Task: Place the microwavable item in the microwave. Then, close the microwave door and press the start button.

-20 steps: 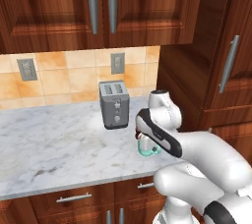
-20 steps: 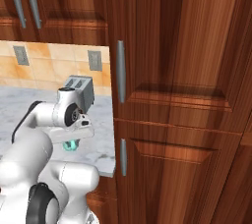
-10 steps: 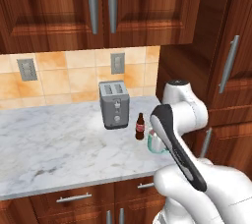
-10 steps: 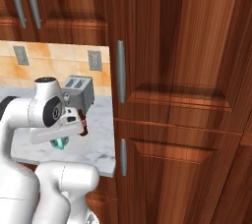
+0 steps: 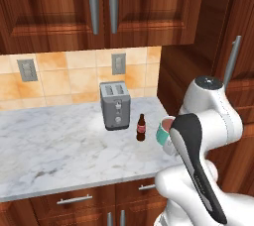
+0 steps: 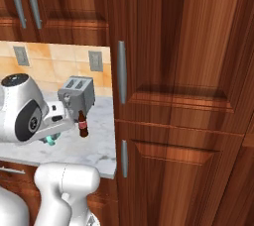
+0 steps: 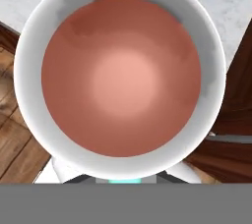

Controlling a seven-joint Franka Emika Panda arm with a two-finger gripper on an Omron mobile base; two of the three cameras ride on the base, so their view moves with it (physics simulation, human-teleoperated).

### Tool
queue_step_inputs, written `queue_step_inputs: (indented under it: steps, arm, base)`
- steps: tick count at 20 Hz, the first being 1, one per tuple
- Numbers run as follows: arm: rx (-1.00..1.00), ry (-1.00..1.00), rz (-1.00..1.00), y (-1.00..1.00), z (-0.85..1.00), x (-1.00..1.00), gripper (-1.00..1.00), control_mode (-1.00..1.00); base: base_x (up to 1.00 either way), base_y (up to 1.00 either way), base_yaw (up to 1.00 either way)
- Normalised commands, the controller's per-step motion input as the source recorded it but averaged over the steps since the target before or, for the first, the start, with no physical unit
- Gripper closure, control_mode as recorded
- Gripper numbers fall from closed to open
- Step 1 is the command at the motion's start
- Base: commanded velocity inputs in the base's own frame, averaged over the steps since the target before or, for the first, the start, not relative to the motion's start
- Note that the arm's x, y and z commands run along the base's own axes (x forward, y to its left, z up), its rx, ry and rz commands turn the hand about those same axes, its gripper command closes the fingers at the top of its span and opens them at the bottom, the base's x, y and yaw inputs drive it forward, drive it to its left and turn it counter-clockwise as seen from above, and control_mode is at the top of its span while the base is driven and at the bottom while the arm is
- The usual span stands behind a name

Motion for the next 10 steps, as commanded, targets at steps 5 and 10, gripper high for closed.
queue_step_inputs:
  steps: [5,10]
  arm:
    - [0.0,-0.04,0.01,-0.01,0.37,-0.05,1.0,-1.0]
    - [0.0,0.06,0.02,0.01,-0.03,0.0,1.0,-1.0]
  base:
    - [0.0,0.0,0.0]
    - [0.0,0.0,0.0]
